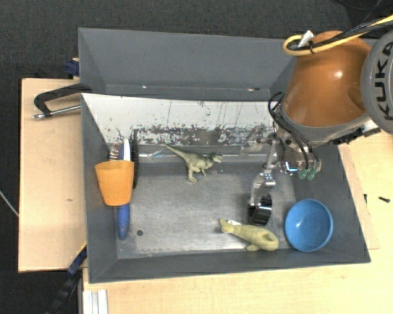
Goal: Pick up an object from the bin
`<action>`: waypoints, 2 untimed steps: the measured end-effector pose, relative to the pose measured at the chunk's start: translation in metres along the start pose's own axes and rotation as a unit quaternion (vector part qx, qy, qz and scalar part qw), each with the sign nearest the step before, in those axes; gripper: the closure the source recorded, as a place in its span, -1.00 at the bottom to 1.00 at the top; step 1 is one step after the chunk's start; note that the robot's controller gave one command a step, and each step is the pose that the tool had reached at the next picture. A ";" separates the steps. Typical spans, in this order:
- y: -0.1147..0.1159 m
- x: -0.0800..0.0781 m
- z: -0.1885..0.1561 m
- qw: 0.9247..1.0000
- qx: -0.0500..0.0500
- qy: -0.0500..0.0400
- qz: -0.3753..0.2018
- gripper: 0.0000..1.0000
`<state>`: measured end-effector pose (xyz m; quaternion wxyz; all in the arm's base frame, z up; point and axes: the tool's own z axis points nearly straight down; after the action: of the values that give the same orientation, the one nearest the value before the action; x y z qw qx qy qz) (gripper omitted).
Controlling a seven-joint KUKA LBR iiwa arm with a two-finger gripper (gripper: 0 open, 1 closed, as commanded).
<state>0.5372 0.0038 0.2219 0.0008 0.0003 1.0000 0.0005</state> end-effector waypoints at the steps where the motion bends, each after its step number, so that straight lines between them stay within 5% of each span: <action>1: -0.034 0.036 0.099 0.996 0.000 0.004 -0.089 -1.00; 2: -0.091 0.044 0.148 1.000 -0.001 -0.002 -0.004 -1.00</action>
Offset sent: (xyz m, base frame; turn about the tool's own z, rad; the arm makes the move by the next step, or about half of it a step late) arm -0.0340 -0.0332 -0.0964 -0.1812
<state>0.4936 -0.0866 0.0737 0.0026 -0.0038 1.0000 0.0011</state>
